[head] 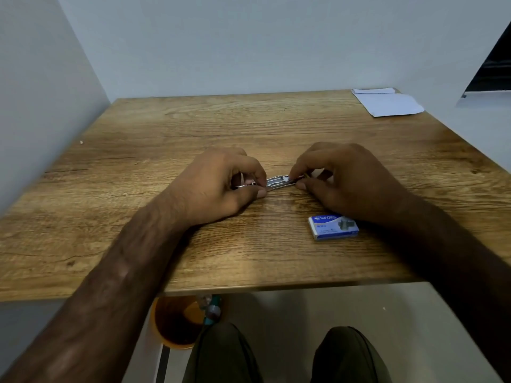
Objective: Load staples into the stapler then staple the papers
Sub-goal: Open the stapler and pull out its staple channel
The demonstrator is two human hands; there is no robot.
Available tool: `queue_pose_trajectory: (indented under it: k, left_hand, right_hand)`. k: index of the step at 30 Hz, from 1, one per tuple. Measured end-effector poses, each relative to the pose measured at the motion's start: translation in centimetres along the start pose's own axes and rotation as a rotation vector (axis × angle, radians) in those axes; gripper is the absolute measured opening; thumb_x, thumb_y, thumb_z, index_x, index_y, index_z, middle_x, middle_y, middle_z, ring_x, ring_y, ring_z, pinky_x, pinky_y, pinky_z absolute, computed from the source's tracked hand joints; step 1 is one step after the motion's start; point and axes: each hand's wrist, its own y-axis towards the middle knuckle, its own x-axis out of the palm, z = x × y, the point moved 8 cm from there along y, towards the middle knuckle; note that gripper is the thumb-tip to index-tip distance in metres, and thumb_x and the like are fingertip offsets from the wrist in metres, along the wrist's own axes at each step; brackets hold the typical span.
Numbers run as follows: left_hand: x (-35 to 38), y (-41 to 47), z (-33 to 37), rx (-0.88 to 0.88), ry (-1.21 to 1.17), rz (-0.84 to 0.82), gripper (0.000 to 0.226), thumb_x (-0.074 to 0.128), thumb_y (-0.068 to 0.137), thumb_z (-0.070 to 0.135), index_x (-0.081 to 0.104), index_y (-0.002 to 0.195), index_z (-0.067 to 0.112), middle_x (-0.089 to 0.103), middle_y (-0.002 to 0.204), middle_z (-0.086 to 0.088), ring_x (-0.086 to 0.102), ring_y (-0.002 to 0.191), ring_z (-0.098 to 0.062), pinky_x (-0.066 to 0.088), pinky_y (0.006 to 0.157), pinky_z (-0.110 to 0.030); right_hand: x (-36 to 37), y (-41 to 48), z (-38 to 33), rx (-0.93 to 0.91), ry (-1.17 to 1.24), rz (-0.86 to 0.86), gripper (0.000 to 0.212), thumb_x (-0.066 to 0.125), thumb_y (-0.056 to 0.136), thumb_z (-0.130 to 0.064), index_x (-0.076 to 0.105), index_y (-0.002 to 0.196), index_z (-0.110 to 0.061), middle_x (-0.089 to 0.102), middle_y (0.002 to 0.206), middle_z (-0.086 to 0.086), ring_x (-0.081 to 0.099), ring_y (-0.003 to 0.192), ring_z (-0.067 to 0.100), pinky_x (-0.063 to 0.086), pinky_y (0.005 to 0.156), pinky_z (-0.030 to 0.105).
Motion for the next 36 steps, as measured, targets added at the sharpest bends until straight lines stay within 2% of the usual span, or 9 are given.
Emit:
queue_pose_trajectory:
  k: [7,12,15,18,22,24,28,32,36]
  left_hand:
    - [-0.4,-0.4,0.7,0.050,0.056,0.046,0.008,0.079,0.084,0.027,0.078,0.088,0.020,0.072,0.085,0.004,0.066,0.076,-0.012,0.054,0.068,-0.041]
    - [-0.9,-0.2,0.7,0.069,0.142,0.124,0.006,0.077,0.084,0.025,0.077,0.086,0.019,0.069,0.089,0.005,0.064,0.078,-0.012,0.054,0.068,-0.040]
    - [-1.3,-0.1,0.5,0.067,0.130,0.182,0.006,0.078,0.084,0.021,0.076,0.083,0.015,0.068,0.087,0.001,0.064,0.078,-0.016,0.054,0.069,-0.042]
    - [-1.4,-0.2,0.7,0.084,0.165,0.202,0.008,0.076,0.087,0.022,0.075,0.086,0.015,0.066,0.091,0.000,0.064,0.078,-0.018,0.054,0.069,-0.041]
    - [-1.9,-0.2,2.1,0.169,0.329,0.303,0.010,0.069,0.091,0.018,0.072,0.088,0.009,0.063,0.095,-0.010,0.061,0.069,-0.027,0.051,0.058,-0.041]
    - [-2.1,-0.3,3.1,0.204,0.435,0.361,0.011,0.066,0.093,0.013,0.069,0.087,0.005,0.063,0.095,-0.014,0.058,0.067,-0.030,0.049,0.054,-0.042]
    - [-1.8,-0.7,5.2,0.304,0.654,0.392,0.010,0.063,0.092,0.007,0.065,0.084,0.003,0.063,0.089,-0.018,0.055,0.069,-0.031,0.039,0.050,-0.038]
    - [-1.2,-1.0,6.3,0.469,0.825,0.373,0.022,0.057,0.097,0.003,0.066,0.077,0.004,0.066,0.081,-0.017,0.058,0.065,-0.030,0.040,0.053,-0.042]
    - [-0.7,-1.5,6.5,0.588,0.876,0.342,0.028,0.055,0.098,0.000,0.064,0.072,0.005,0.068,0.080,-0.017,0.059,0.064,-0.029,0.044,0.053,-0.041]
  right_hand:
    - [0.5,0.4,0.0,0.014,0.053,-0.070,0.028,0.068,0.091,-0.013,0.074,0.108,-0.034,0.068,0.110,-0.011,0.062,0.100,0.009,0.054,0.080,0.041]
    - [0.3,0.3,0.5,0.041,0.162,-0.084,0.035,0.068,0.091,-0.011,0.073,0.115,-0.037,0.064,0.118,-0.014,0.058,0.112,0.004,0.053,0.081,0.023]
    - [-1.0,0.2,1.0,0.121,0.341,0.084,0.037,0.069,0.090,-0.007,0.072,0.116,-0.032,0.066,0.121,-0.011,0.061,0.114,0.003,0.054,0.082,0.017]
    - [-1.9,0.1,2.7,0.347,0.750,0.247,0.033,0.061,0.090,0.004,0.071,0.114,-0.015,0.074,0.111,0.008,0.073,0.102,0.019,0.061,0.081,0.030]
    - [1.2,-0.5,2.5,0.714,1.244,0.043,0.034,0.046,0.091,0.016,0.063,0.118,0.003,0.074,0.112,0.024,0.077,0.093,0.031,0.063,0.077,0.030]
    - [2.7,-0.7,1.4,0.788,1.396,-0.051,0.038,0.041,0.090,0.018,0.056,0.123,0.008,0.072,0.113,0.029,0.076,0.095,0.036,0.063,0.079,0.032]
    - [4.3,-0.2,-1.8,0.724,1.607,-0.240,0.046,0.035,0.089,0.020,0.053,0.131,0.010,0.068,0.124,0.028,0.071,0.110,0.036,0.059,0.089,0.031]
    - [4.5,0.5,-2.4,0.686,1.658,-0.177,0.041,0.034,0.093,0.021,0.061,0.121,0.009,0.071,0.115,0.020,0.074,0.100,0.024,0.059,0.089,0.029]
    - [5.2,0.1,-2.4,0.739,1.700,-0.115,0.032,0.039,0.096,0.018,0.065,0.111,0.007,0.070,0.104,0.015,0.069,0.099,0.021,0.059,0.086,0.028]
